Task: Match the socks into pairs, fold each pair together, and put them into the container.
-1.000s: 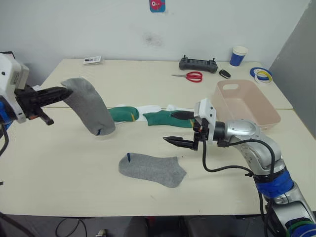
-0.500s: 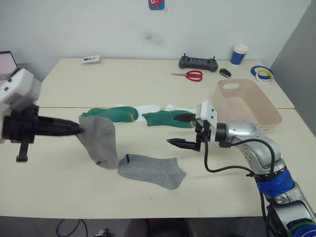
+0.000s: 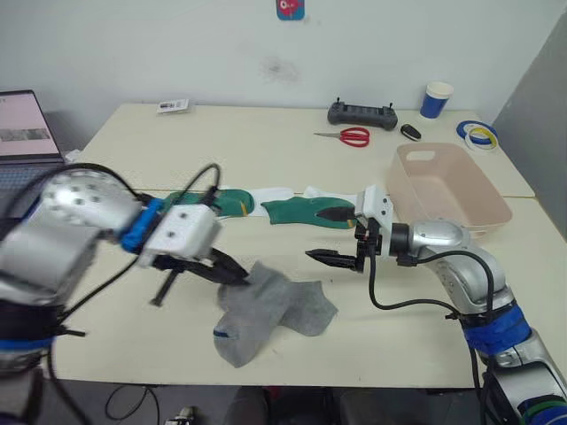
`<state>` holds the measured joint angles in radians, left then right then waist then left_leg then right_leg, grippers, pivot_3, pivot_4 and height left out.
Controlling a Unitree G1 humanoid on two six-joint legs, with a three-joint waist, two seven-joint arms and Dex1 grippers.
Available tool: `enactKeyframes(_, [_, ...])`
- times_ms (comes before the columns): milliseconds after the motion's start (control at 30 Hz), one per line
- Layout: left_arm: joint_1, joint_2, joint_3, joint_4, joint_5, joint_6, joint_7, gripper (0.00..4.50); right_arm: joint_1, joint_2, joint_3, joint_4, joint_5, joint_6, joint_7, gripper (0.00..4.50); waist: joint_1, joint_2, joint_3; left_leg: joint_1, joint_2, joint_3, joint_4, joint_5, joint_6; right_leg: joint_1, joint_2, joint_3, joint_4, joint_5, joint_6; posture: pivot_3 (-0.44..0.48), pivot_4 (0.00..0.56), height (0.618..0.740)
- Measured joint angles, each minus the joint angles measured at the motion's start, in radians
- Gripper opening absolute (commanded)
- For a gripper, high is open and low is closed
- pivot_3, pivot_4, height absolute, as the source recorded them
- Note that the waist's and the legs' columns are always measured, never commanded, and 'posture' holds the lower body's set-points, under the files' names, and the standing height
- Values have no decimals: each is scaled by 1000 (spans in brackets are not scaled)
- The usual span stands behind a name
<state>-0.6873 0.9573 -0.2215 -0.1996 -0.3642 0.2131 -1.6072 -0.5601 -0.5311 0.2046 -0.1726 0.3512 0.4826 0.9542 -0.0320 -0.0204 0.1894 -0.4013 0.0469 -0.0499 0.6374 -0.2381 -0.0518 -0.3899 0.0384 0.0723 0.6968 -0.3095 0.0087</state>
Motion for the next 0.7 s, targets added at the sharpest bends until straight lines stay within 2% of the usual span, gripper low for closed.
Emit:
enactKeyframes(167, [-96, -156, -94, 177, 146, -200, 17, 18, 23, -52, -35, -1, -17, 0, -2, 4500, -1, 0, 0, -1, 0, -1, 3, -1, 2, 0, 0, 0, 1, 1, -2, 0, 150, 740])
enactKeyframes(400, [-136, -259, -139, 366, 298, -367, 91, 18, 42, -111, -67, -1, -17, 3, 9, 4500, -4, 0, 0, -1, 1, -2, 4, -4, 7, 0, 1, 0, 1, 1, -3, 0, 150, 740])
enactKeyframes(433, [-137, -272, -139, 383, 308, -375, 100, 428, 44, -119, -68, -1, -15, 8, 14, 4500, -4, 0, 0, -1, 1, -2, 4, -4, 7, 0, 1, 0, 1, 1, -3, 0, 150, 740])
enactKeyframes(533, [-137, -299, -139, 407, 317, -377, 117, 1205, 45, -122, -68, -1, -9, 18, 27, 4500, -4, 0, 0, -1, 1, -2, 5, -4, 7, 0, 1, 0, 2, 1, -3, 0, 150, 740])
enactKeyframes(700, [-116, -280, -128, 392, 312, -346, 132, 2837, 45, -117, -61, -2, -7, 33, 31, 4500, -6, 0, 0, -1, 1, -2, 6, -4, 7, 1, 1, 0, 2, 1, -2, 0, 150, 740])
